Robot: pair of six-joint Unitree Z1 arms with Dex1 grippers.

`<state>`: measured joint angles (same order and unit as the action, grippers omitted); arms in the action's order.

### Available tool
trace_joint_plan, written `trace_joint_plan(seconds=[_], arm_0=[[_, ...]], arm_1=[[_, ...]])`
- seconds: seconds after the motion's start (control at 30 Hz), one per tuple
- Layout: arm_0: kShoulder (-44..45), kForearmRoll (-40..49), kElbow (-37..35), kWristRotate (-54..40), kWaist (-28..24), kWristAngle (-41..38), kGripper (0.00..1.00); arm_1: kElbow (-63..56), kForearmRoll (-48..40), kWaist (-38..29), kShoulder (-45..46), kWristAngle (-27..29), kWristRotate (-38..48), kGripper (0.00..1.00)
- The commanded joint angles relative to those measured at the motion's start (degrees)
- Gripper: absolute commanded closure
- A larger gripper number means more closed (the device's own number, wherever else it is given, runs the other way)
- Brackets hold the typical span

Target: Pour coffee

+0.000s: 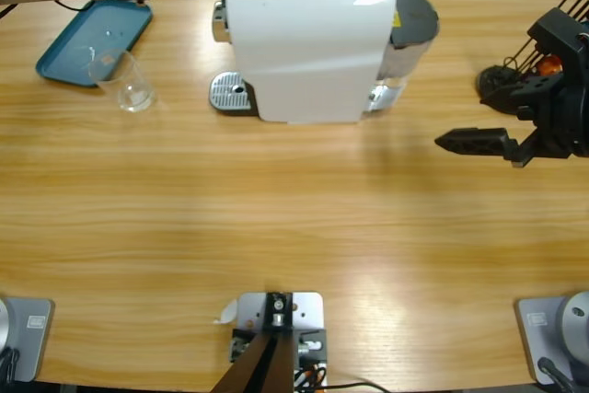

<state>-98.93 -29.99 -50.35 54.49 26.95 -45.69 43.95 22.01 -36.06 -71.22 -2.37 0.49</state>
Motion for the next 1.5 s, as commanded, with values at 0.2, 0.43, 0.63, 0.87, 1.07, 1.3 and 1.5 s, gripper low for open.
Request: trace_joint_plan(seconds=[0.2, 0.43, 0.63, 0.87, 1.07, 1.3, 1.5], arm_0=[[-3.3, -1.7, -0.9, 0.7, 1.1, -1.2, 1.000], [-2.2, -1.8, -0.6, 0.6, 1.1, -1.5, 1.000], [-0.4, -0.9, -1.4, 0.6, 1.6, -1.5, 1.000], [3.9, 3.6, -5.7, 0.8, 1.8, -1.1, 1.000], [4.7, 7.8, -10.8, 0.7, 2.1, -1.1, 1.000], [8.4, 20.0, -12.1, -7.7, 2.5, 4.8, 1.000], [21.1, 55.1, -19.7, -33.4, 8.8, 43.0, 0.333]], arm_1=[[-1.9, -0.4, -0.7, -1.1, -0.8, 0.8, 0.150], [-2.0, -0.1, -0.7, -1.1, -0.8, 0.8, 0.602], [-2.0, -0.2, -0.7, -1.0, -0.8, 0.8, 0.650], [-2.1, -0.3, -0.7, -1.0, -0.7, 0.8, 0.647], [-2.2, -0.4, -0.7, -0.7, -0.7, 0.9, 0.646], [-2.4, -0.5, -0.7, -0.5, -0.2, 1.2, 0.587], [-2.4, 0.7, -0.7, 0.9, 8.2, 5.1, 0.108]])
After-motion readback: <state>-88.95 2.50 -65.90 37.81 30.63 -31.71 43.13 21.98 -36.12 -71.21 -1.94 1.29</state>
